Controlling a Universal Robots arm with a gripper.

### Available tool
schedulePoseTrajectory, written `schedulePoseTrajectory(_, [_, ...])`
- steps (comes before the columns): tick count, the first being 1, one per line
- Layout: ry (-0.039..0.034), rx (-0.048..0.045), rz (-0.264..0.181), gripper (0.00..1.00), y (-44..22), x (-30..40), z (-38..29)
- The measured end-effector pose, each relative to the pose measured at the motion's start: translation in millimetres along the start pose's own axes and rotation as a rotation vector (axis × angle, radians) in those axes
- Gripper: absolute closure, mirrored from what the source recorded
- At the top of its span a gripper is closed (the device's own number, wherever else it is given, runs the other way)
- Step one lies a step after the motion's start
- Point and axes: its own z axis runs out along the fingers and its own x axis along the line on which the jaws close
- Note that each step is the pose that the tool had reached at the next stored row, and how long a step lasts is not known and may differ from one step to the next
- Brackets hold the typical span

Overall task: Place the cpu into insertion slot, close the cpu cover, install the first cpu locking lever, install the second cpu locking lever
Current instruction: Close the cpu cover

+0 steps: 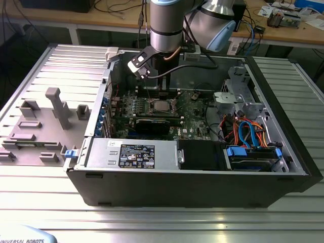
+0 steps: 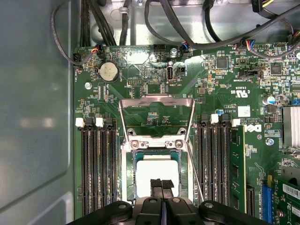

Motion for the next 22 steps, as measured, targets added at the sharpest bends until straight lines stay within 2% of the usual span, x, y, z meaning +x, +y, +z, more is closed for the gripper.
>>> schedulePoseTrajectory(6, [-0.0004, 0.0002, 0.000, 0.89, 0.0, 0.0, -0.7])
schedulePoseTrajectory(14, [0.0000, 0.0001, 0.000, 0.89, 0.3, 0.1, -6.2])
schedulePoseTrajectory(17, [0.0000, 0.0000, 0.000, 0.89, 0.5, 0.2, -11.3])
schedulePoseTrajectory(22, [0.0000, 0.0000, 0.000, 0.89, 0.5, 0.2, -11.4])
